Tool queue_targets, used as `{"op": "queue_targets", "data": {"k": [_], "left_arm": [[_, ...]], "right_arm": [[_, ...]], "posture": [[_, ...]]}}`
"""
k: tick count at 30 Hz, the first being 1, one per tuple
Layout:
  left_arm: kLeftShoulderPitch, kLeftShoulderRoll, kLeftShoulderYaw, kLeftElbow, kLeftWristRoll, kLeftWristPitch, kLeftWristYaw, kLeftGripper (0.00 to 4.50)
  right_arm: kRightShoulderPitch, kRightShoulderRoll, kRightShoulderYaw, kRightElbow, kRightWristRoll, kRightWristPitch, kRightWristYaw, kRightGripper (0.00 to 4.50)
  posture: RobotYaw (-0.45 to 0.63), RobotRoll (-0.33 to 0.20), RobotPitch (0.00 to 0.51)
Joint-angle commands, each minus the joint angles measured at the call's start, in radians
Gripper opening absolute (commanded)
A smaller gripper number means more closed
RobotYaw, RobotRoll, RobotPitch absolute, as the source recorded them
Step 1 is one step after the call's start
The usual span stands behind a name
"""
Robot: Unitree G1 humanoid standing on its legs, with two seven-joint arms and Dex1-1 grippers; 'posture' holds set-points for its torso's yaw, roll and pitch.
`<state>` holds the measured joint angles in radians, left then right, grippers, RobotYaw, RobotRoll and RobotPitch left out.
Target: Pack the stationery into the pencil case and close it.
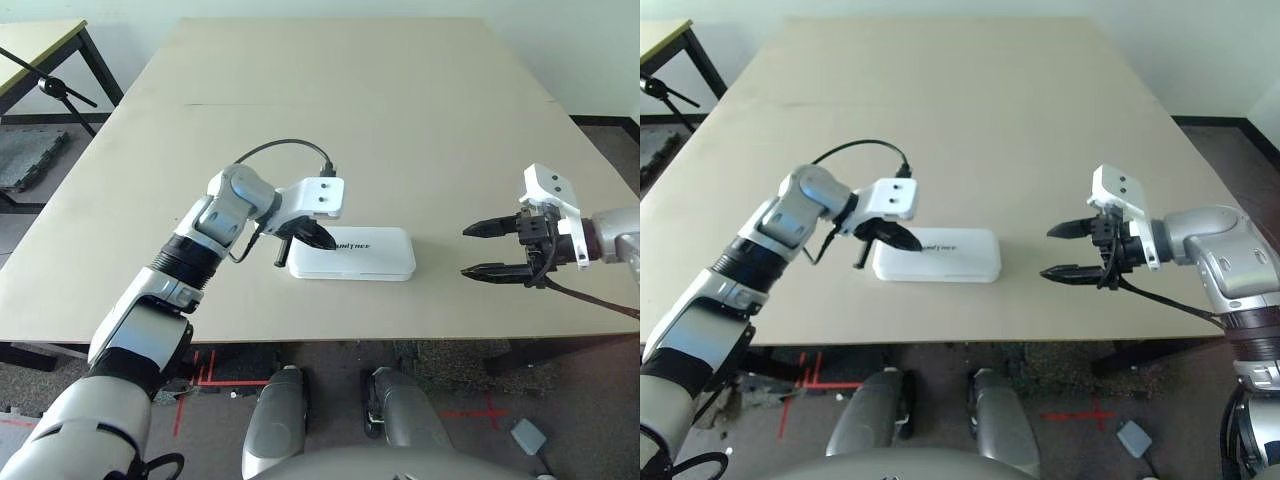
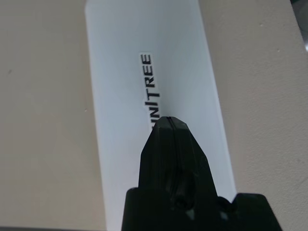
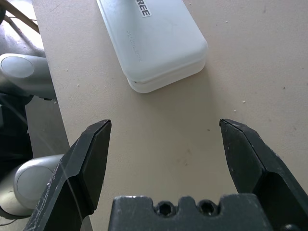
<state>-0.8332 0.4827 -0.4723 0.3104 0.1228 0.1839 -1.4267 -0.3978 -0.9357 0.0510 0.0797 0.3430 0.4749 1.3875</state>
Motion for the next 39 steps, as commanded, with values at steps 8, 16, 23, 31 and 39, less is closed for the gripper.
{"op": "queue_targets", "data": {"k": [8, 16, 23, 31, 39], "left_arm": [[0.044, 0.005, -0.082, 0.005, 0.047, 0.022, 0.002, 0.04], [0.034, -0.008, -0.07, 0.026, 0.038, 0.026, 0.017, 0.04], [0.044, -0.022, -0.055, 0.042, 0.026, 0.034, 0.033, 0.04], [0.105, -0.083, 0.193, 0.166, -0.108, -0.009, 0.267, 0.63], [0.168, -0.101, 0.559, 0.279, -0.157, -0.268, 0.876, 3.7]], "right_arm": [[0.002, 0.008, 0.0, -0.016, 0.009, 0.005, -0.007, 4.5], [-0.001, 0.015, 0.003, -0.017, 0.008, 0.005, -0.012, 4.5], [0.006, 0.02, 0.0, -0.022, 0.008, 0.003, -0.019, 4.5], [0.016, 0.053, -0.027, -0.022, 0.006, -0.004, -0.096, 4.5], [-0.062, 0.174, -0.113, 0.139, -0.008, -0.067, -0.308, 4.5]], "posture": [[0.2, 0.0, 0.104], [0.2, 0.0, 0.101], [0.19, 0.0, 0.098], [0.17, 0.0, 0.098], [0.19, 0.0, 0.099]]}}
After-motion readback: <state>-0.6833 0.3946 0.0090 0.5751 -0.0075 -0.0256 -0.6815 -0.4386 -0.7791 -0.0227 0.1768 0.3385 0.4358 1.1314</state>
